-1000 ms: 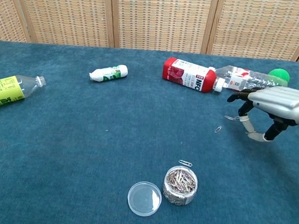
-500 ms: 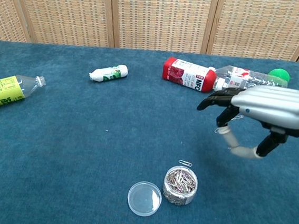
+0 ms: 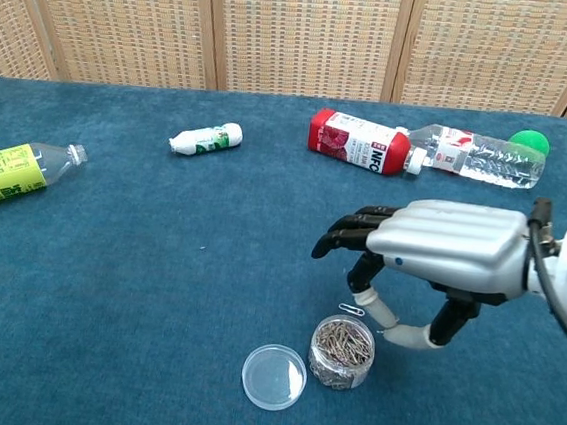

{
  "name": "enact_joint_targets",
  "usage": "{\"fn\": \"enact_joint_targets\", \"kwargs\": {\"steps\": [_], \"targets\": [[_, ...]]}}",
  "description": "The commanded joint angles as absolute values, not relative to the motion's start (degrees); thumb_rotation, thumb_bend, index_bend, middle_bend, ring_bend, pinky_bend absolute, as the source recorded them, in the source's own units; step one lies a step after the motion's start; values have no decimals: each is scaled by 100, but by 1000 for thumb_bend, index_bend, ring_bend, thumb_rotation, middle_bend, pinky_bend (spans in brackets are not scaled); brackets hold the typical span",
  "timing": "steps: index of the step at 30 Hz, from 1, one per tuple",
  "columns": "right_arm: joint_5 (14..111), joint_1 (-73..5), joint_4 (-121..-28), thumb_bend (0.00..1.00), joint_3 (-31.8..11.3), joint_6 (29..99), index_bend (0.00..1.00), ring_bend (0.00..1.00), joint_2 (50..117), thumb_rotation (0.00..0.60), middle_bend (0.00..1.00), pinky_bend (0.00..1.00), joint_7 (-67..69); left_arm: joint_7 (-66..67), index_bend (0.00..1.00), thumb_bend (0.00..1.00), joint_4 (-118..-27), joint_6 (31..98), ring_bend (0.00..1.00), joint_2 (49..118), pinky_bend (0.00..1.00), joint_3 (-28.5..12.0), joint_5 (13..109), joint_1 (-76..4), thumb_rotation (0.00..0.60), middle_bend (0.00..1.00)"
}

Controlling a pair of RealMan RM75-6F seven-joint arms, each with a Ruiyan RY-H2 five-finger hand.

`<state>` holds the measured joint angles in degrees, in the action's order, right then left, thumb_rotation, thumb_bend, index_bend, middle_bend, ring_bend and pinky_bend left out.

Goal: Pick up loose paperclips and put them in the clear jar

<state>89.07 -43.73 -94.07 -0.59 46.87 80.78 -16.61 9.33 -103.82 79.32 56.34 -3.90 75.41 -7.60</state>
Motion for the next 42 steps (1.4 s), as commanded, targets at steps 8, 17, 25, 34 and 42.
{"fn": "enact_joint_targets", "kwargs": {"steps": [8,17,25,34,42], "targets": [[8304,-4510,-9319,396,-249,4459,648,0,8421,600,100,0,-2065,891,0,0,-10367,7902,0,5619,0,-392,7530,-771,600,0],[8101,-4550,-9329,396,-237,4464,648,0,8590,600,100,0,-2267,883,0,0,-10358,7893,0,5627,0,-382,7544,-774,600,0],[7911,-4608,-9292,306,-267,4442,597,0,8700,600,100,0,-2354,879,0,0,-10361,7893,0,5616,0,-387,7528,-775,600,0],[7834,-4639,-9393,293,-255,4484,504,0,8685,600,100,0,-2444,854,0,0,-10364,7904,0,5603,0,-382,7546,-768,600,0],[7823,-4631,-9509,293,-341,4665,503,0,8578,600,100,0,-2412,829,0,0,-10358,7909,0,5595,0,-385,7547,-764,600,0]]}}
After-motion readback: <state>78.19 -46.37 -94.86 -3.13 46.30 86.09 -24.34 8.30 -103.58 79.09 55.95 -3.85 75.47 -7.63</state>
